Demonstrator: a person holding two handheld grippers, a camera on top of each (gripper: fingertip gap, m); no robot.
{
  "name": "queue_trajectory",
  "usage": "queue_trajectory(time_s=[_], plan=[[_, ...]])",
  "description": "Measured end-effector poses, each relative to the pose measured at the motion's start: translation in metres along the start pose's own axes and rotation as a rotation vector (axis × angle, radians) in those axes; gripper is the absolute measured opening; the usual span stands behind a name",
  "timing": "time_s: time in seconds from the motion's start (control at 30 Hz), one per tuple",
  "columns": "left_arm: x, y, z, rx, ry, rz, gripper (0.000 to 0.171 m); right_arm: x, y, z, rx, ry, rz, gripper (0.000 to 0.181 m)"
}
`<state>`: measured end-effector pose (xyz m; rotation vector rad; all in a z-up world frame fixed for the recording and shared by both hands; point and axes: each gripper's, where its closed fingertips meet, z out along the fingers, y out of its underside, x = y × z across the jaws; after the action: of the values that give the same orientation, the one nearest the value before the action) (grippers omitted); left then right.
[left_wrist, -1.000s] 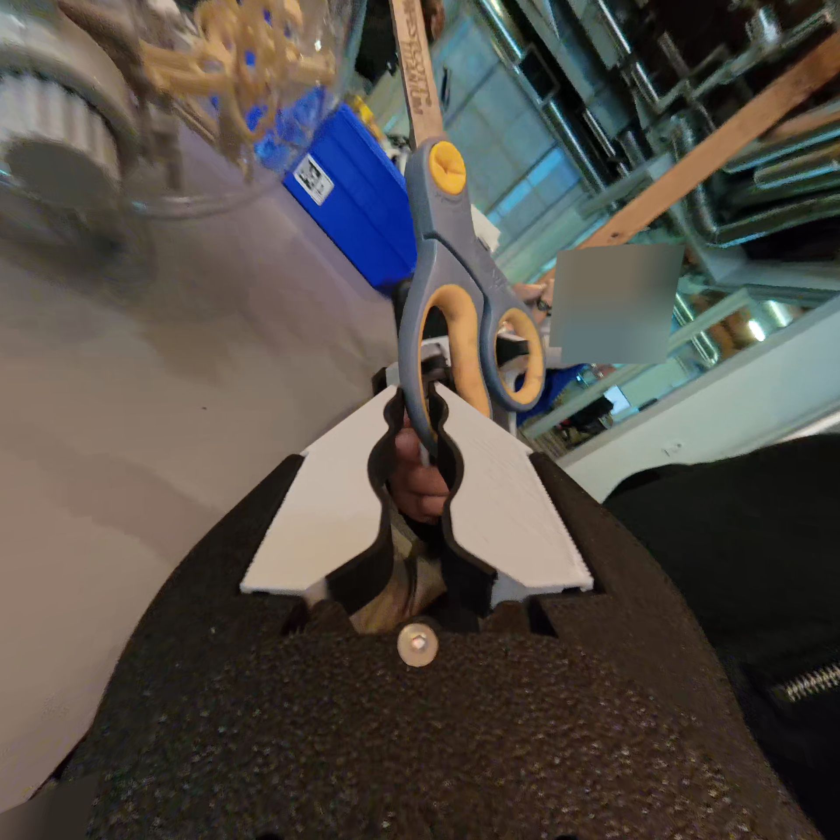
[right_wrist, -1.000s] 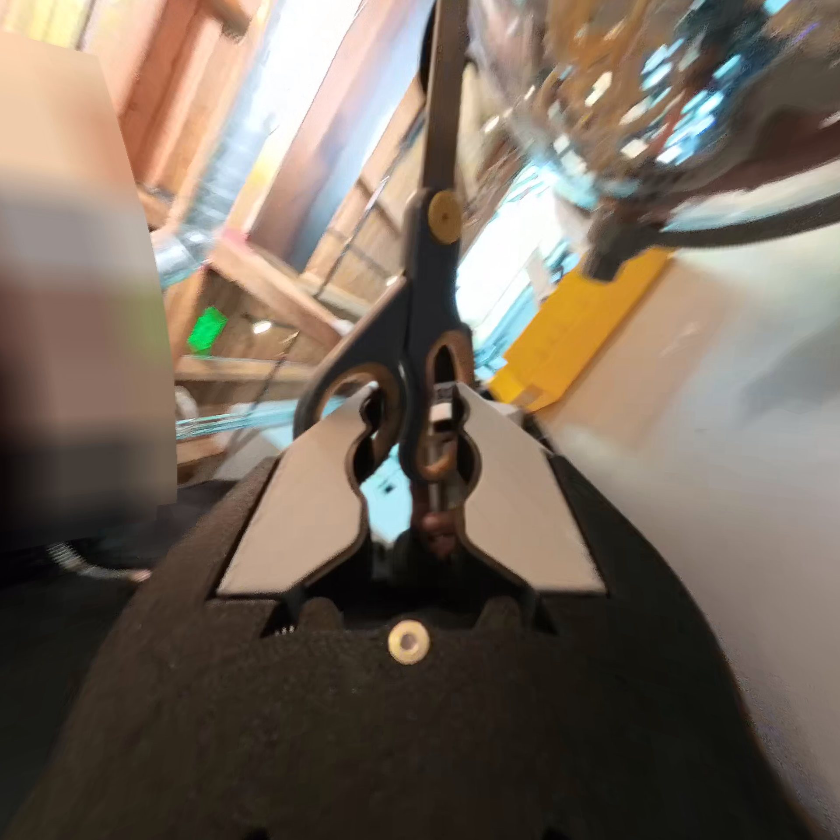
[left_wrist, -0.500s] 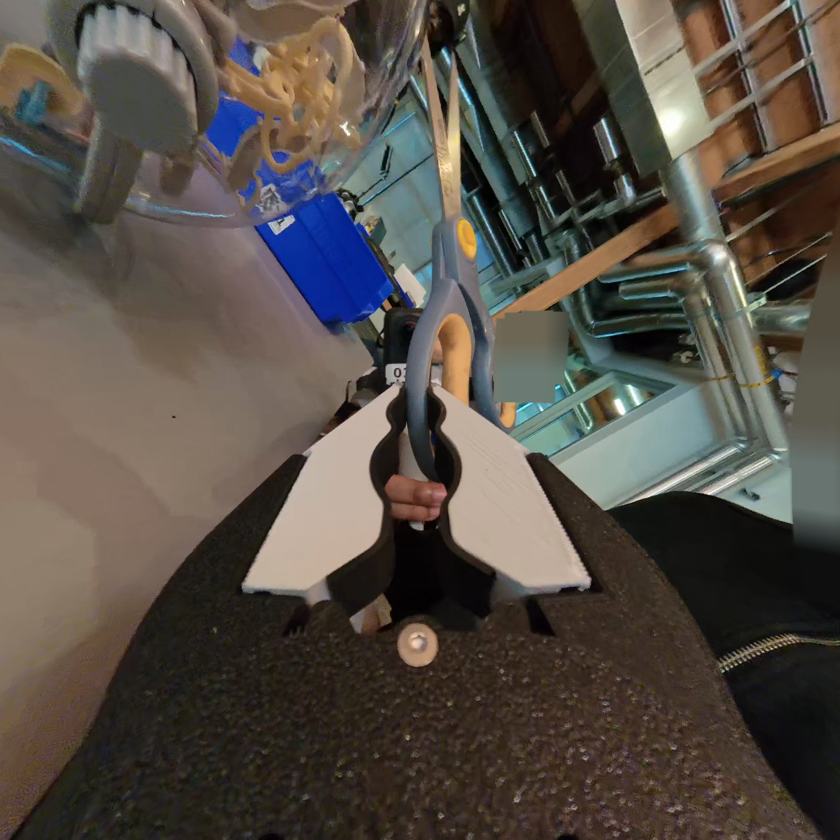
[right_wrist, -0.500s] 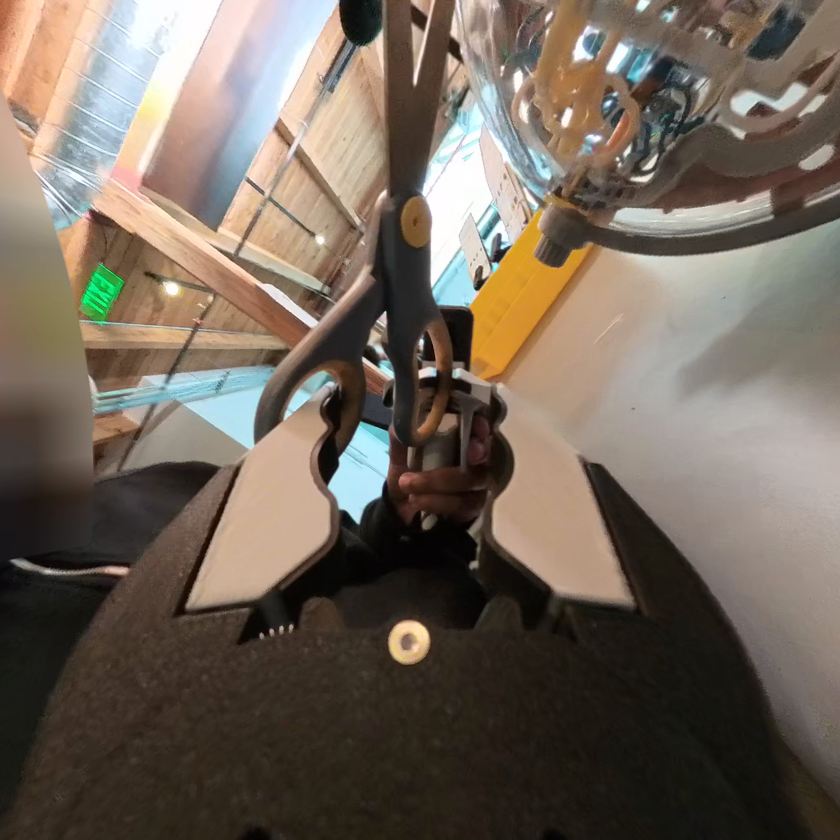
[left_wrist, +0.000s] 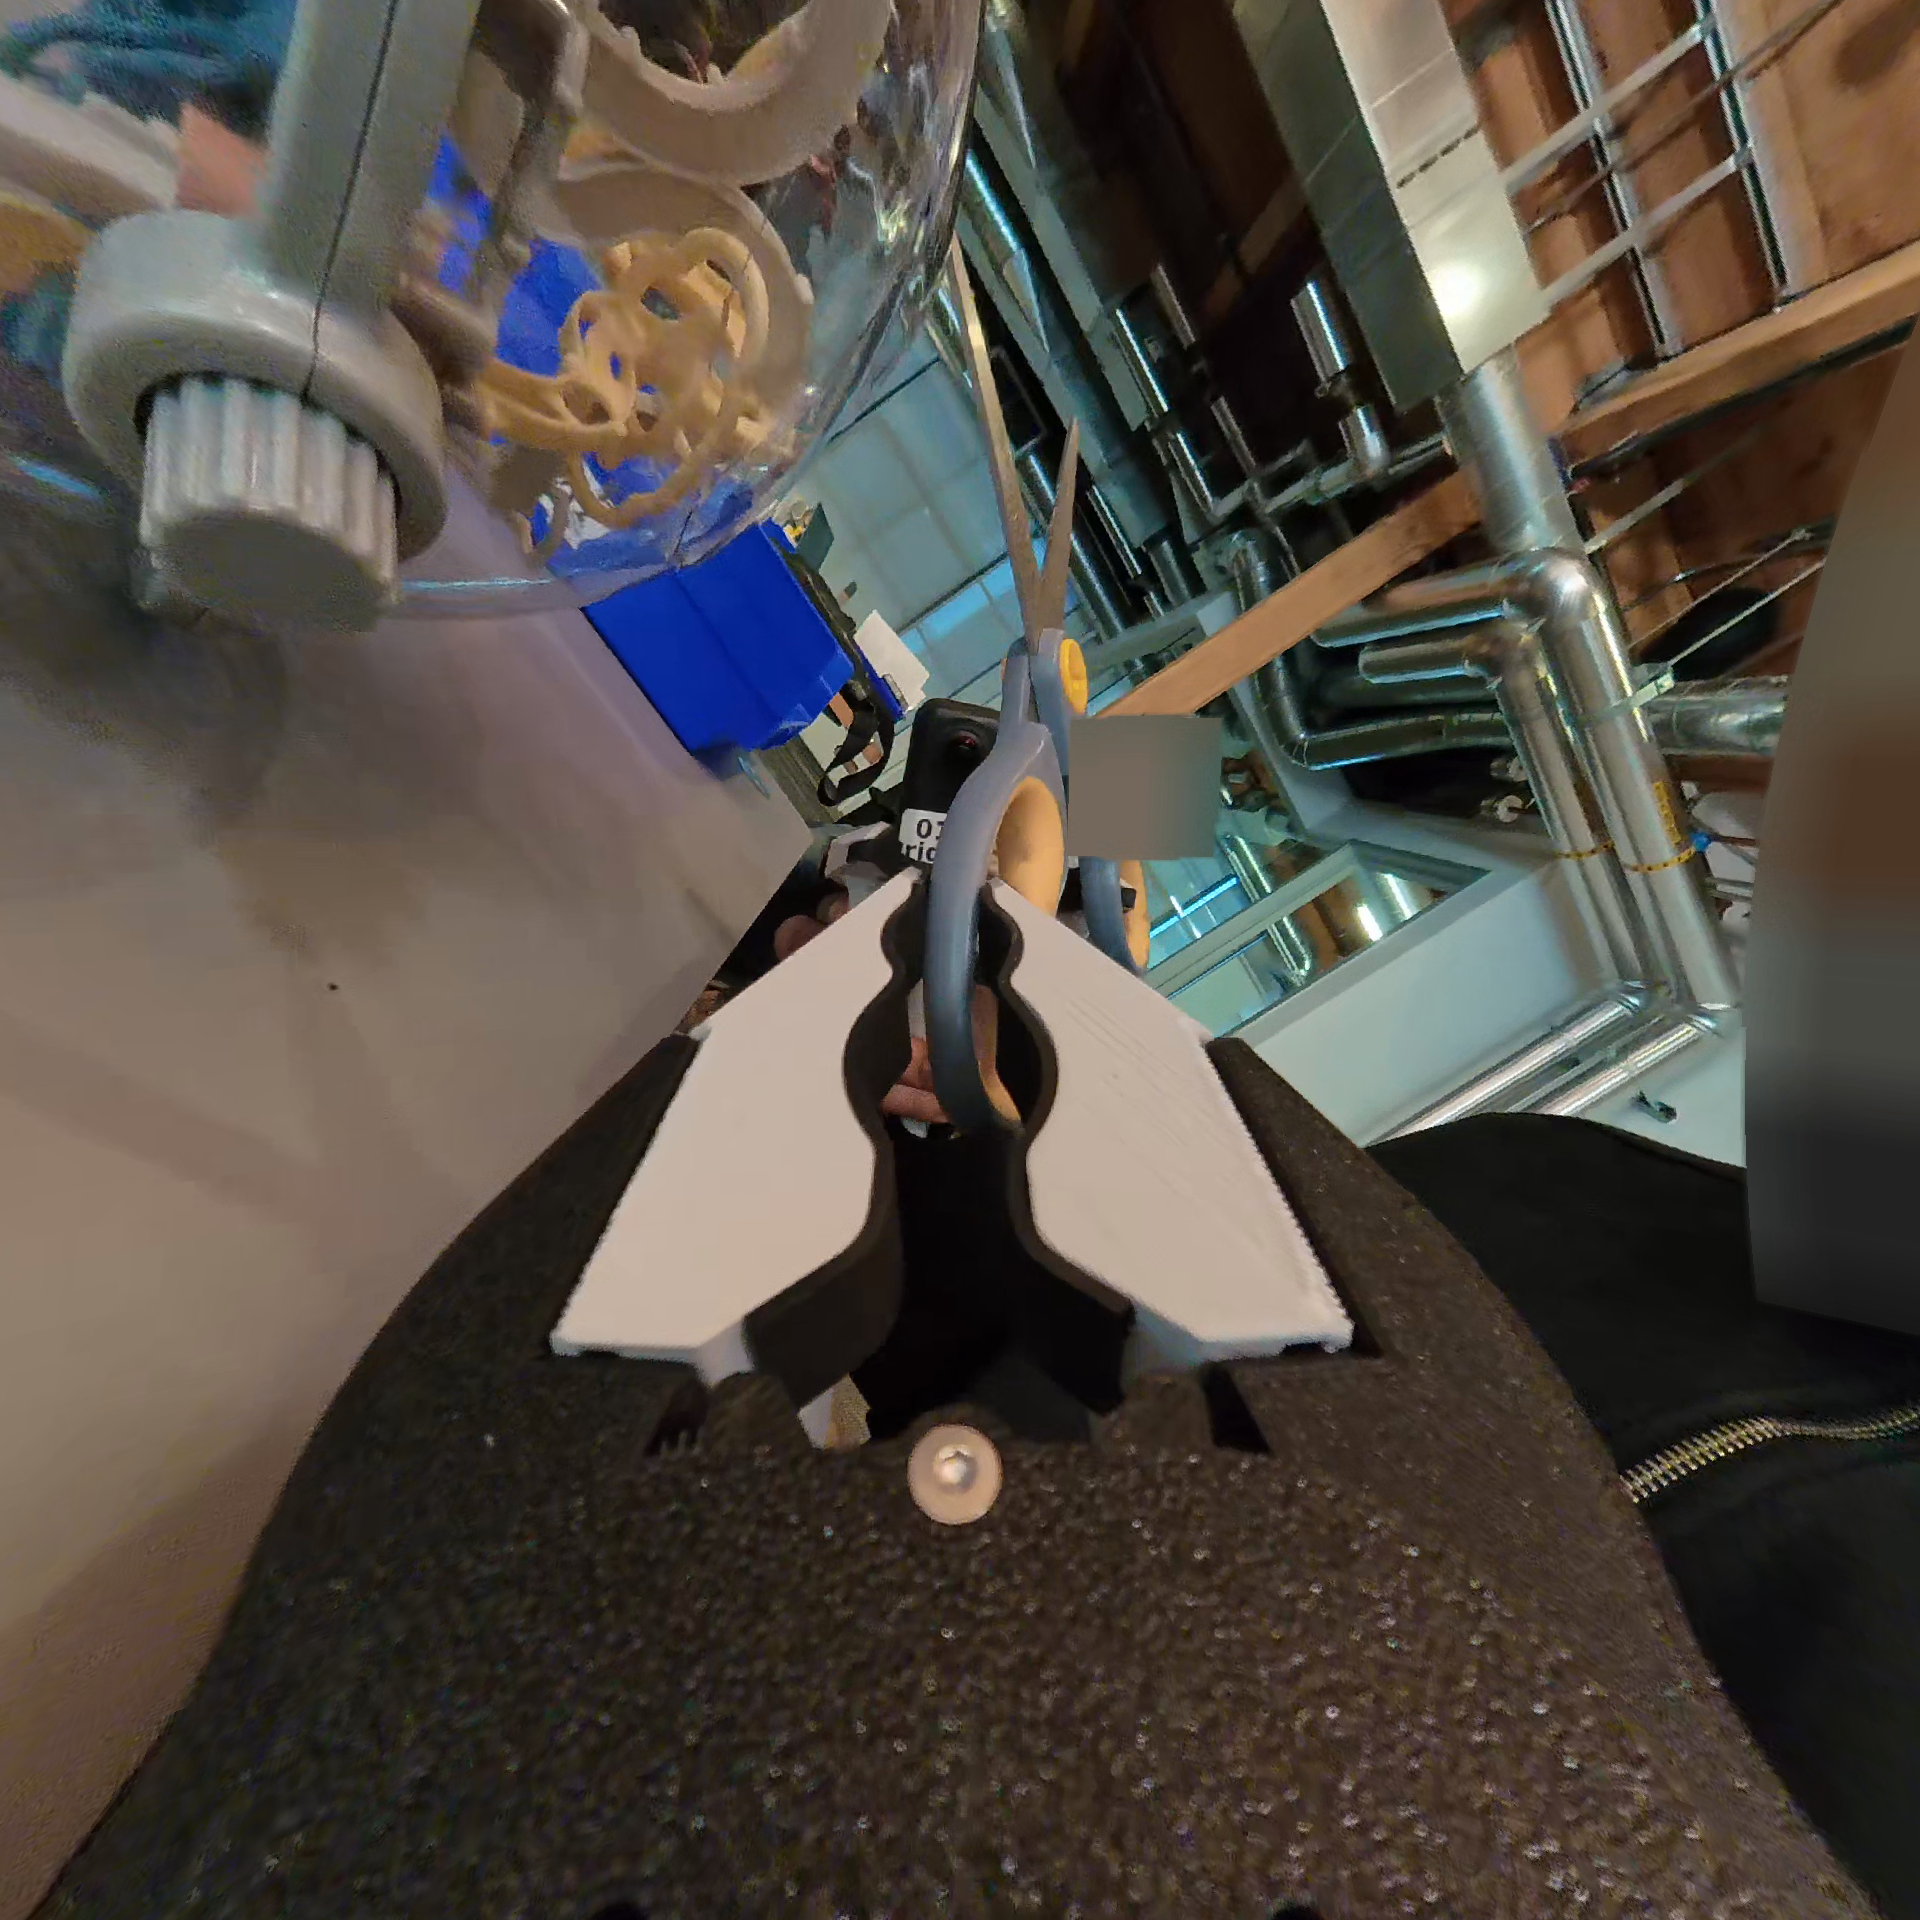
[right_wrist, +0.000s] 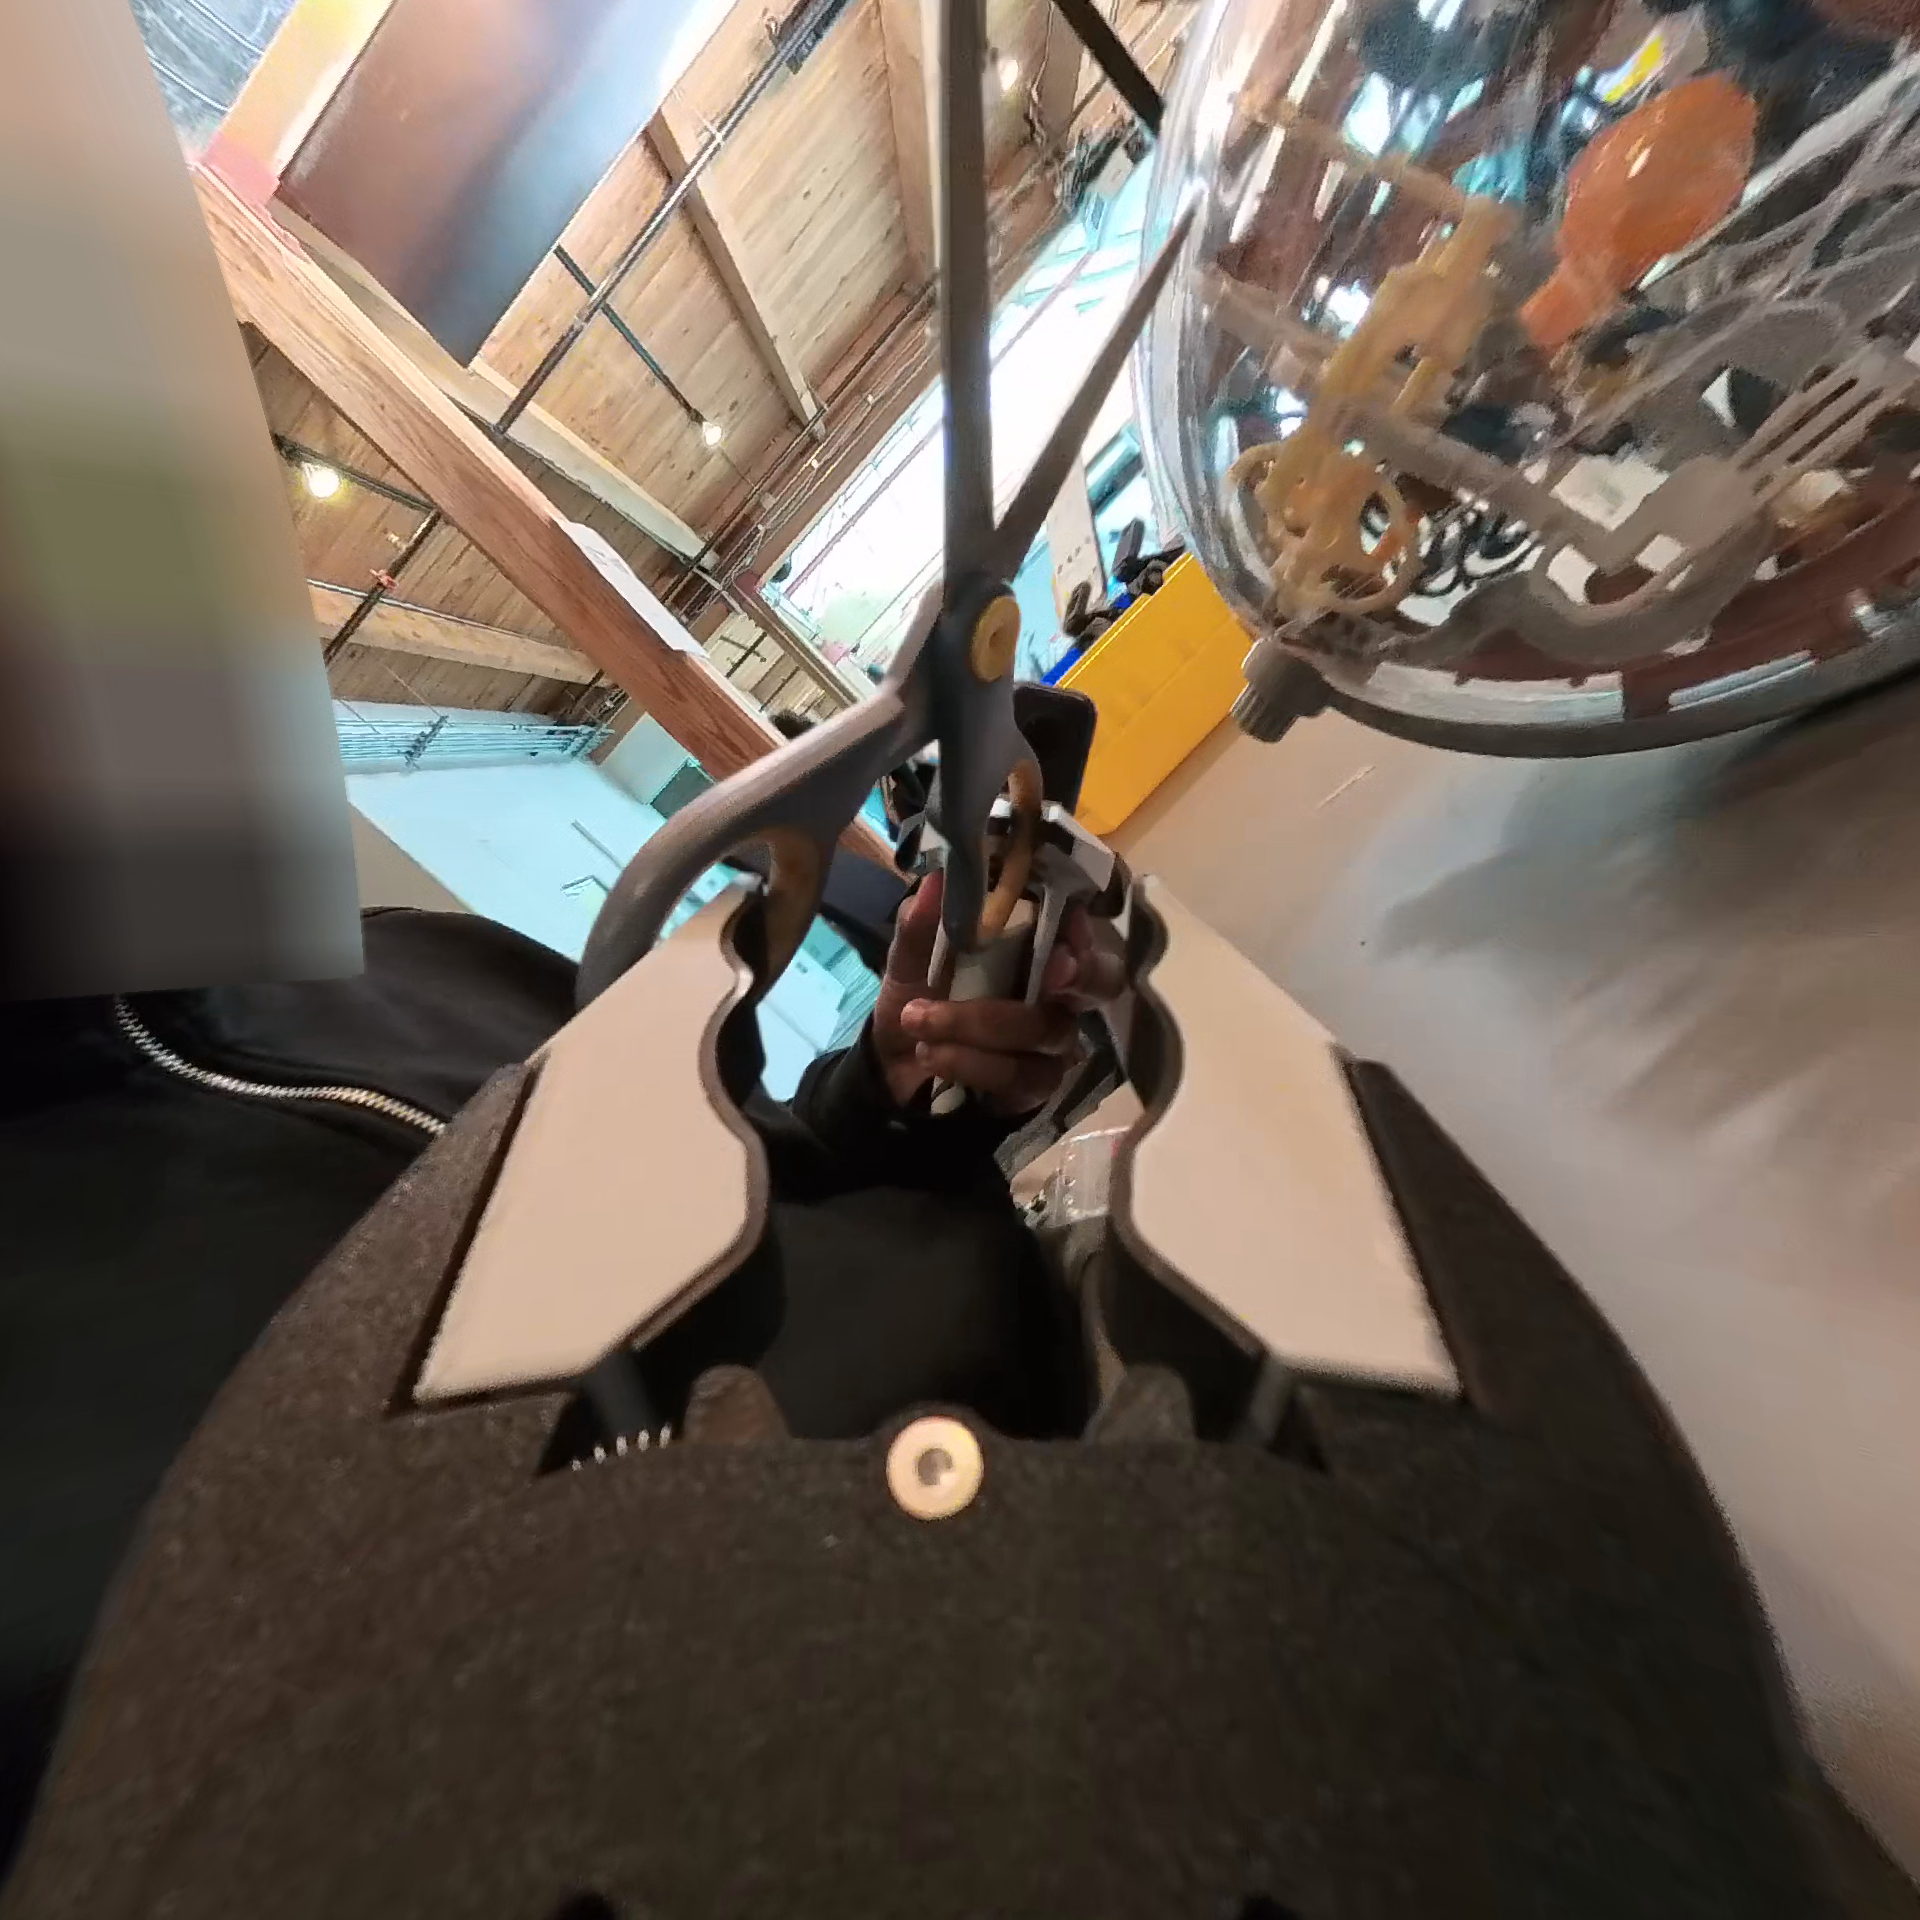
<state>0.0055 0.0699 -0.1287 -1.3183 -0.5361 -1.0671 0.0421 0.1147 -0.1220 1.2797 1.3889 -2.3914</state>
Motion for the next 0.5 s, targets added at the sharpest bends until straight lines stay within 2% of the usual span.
queue_trajectory(time_s=[0.03,0.2,0.37,0.5], plan=[[0.001,0.0,0.001,0.001,0.009,-0.009,0.004,0.0,-0.002,0.0,0.015,0.005,-0.019,0.065],[-0.002,0.002,0.003,-0.02,-0.018,0.038,0.004,-0.015,-0.007,0.011,0.093,-0.077,-0.041,0.028],[-0.004,0.003,0.004,-0.032,-0.035,0.055,0.004,-0.019,0.004,0.025,0.079,-0.186,0.066,0.028],[-0.005,-0.004,0.0,0.003,-0.039,0.052,0.004,-0.017,0.006,0.025,0.057,-0.174,0.082,0.029]])
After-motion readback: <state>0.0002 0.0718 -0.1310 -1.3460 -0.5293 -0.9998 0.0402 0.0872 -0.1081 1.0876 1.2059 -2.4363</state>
